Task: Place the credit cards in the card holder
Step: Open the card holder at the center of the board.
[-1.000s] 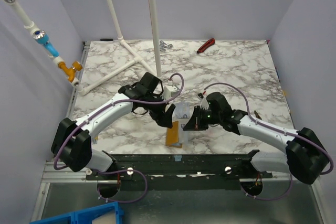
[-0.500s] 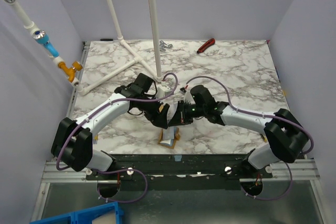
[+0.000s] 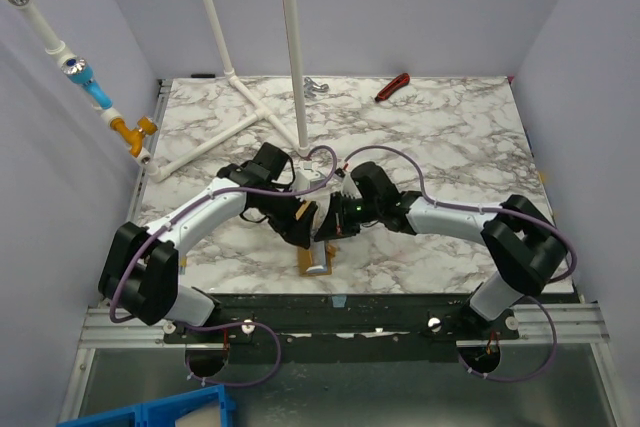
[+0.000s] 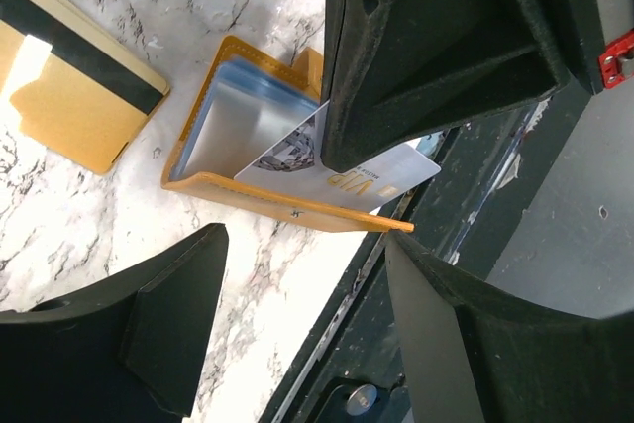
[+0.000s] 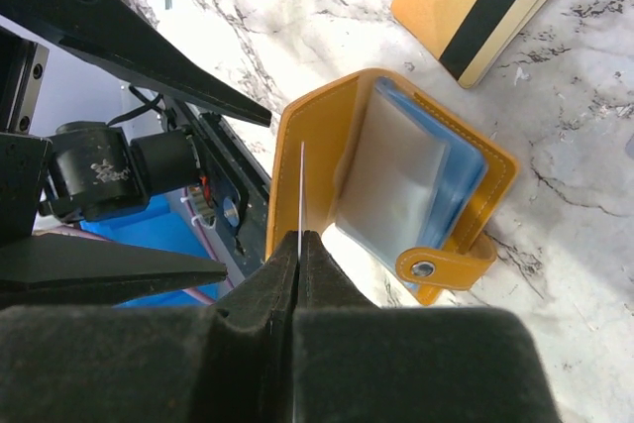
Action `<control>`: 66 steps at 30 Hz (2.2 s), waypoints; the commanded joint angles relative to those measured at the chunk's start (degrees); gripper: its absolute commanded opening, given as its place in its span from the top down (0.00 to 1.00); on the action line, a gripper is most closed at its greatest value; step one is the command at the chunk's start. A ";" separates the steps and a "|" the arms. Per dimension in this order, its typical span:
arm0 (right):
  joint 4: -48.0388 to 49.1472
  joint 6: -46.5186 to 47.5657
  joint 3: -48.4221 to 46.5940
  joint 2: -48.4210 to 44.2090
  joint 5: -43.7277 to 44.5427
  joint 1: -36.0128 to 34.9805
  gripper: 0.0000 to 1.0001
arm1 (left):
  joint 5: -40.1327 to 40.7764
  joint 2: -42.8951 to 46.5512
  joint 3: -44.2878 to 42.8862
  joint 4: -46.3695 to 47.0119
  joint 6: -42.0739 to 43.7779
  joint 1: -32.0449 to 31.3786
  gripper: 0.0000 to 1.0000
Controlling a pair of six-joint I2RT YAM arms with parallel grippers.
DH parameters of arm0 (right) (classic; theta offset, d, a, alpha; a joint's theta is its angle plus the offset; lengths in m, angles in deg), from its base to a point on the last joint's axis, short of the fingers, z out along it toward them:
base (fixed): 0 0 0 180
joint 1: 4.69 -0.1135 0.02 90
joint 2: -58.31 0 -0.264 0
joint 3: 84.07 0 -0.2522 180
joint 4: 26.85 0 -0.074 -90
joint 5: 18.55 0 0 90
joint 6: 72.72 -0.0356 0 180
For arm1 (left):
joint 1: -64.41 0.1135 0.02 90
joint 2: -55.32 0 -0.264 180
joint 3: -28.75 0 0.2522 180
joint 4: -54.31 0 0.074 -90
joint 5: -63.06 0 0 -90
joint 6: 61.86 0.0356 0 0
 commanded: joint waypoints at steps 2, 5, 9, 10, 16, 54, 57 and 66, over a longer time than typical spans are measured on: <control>2.90 -0.23 -1.85 3.13 0.32 -0.54 0.99 | 3.43 -2.85 -1.55 -1.42 0.42 -0.57 0.35; 2.82 0.00 -2.68 3.55 0.08 -1.18 0.99 | 4.18 -3.97 -2.24 -2.59 -0.47 -0.71 0.36; 2.04 0.32 -3.62 2.83 0.79 -1.85 0.99 | 0.86 -4.38 -3.46 -4.23 -4.16 -0.67 0.33; 1.93 0.28 -3.72 2.67 1.12 -2.04 0.99 | -0.14 -4.15 -3.82 -4.24 -5.31 -0.71 0.29; 1.26 -0.19 -3.37 2.80 2.23 -2.86 0.99 | -0.59 -2.99 -3.59 -3.91 -5.86 -2.82 0.21; -10.06 0.20 8.63 -2.13 24.07 -4.91 0.99 | 28.13 -1.32 0.52 -4.86 4.20 -12.84 0.46; -14.05 -2.91 11.34 -6.10 30.36 -4.96 0.99 | 26.74 -1.99 -0.90 -3.24 4.49 -13.89 0.47; -17.71 -9.38 19.21 -17.46 36.59 -4.95 0.99 | 19.72 -5.01 -10.26 0.46 1.41 -20.39 0.17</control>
